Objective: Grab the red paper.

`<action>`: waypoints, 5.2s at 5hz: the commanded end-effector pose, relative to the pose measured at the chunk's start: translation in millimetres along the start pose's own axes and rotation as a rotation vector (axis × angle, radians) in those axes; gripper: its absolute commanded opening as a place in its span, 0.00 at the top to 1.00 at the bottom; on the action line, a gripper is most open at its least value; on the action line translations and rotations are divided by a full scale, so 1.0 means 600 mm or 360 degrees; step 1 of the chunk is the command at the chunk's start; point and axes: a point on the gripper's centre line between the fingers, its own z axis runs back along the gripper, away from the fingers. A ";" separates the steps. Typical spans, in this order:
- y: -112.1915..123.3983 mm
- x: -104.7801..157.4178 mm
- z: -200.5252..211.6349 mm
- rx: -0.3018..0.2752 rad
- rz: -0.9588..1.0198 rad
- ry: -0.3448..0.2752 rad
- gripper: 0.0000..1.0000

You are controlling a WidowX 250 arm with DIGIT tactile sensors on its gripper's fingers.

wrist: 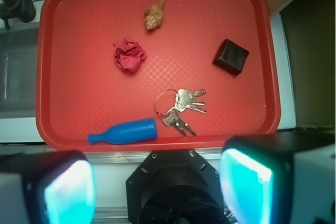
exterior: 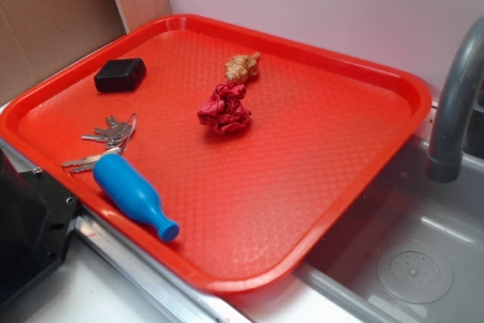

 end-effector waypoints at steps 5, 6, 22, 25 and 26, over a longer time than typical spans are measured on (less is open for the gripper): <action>-0.077 0.145 -0.275 0.0198 -0.0644 -0.0102 0.00; -0.092 0.175 -0.324 0.0145 -0.0665 -0.0065 0.00; -0.032 0.128 -0.351 0.0027 0.0063 0.0205 1.00; 0.078 0.096 -0.092 0.0040 0.0431 0.0059 1.00; 0.076 0.101 -0.016 0.0045 0.0367 -0.0044 1.00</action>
